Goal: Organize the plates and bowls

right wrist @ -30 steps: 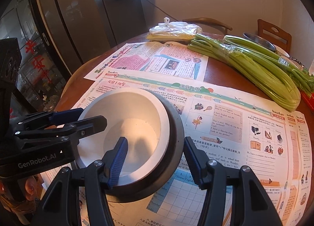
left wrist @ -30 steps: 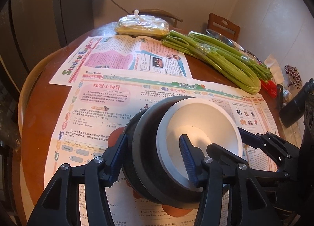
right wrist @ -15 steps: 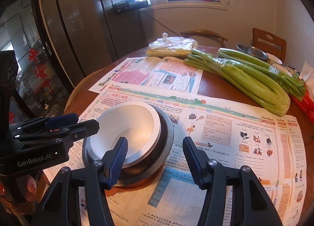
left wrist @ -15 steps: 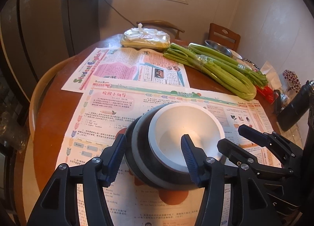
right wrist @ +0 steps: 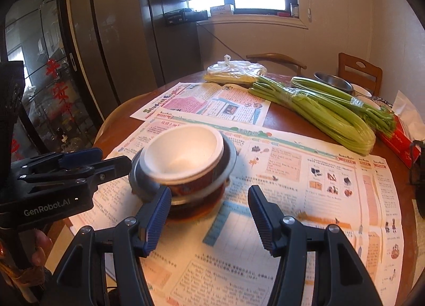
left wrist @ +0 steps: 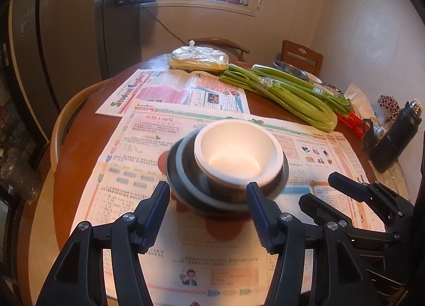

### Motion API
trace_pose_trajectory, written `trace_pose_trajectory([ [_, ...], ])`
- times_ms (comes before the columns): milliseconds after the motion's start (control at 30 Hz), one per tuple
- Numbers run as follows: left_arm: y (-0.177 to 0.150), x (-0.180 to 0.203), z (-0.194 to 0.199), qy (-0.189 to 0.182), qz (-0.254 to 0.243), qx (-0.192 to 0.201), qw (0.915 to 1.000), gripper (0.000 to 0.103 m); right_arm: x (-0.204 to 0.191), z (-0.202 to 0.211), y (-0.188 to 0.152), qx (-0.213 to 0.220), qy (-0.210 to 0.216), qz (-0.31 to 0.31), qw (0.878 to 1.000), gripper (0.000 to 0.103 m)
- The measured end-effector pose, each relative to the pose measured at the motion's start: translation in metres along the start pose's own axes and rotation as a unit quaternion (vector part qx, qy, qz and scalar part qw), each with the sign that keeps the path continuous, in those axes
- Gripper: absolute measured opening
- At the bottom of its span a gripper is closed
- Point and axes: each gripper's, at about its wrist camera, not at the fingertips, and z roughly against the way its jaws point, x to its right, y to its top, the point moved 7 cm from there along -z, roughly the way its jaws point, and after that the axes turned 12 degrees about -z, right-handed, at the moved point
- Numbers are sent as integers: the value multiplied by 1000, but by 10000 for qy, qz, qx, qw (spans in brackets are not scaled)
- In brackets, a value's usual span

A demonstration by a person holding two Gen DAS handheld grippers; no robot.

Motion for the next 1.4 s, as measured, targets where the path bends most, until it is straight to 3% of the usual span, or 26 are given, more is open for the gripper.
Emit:
trace_pose_trajectory([
  [133,-12,6,8,68,-9,61,10000,68,3,12,-13,41,-35,1,10000,60],
  [667,-57,19,22,297,-62,-41,9995,69,5,32,-53,90,-93,34,9999,63],
  [1400,-74,27,21,230,-172,-74,9996,69,9,41,-74,183,-194,-68,9996,63],
])
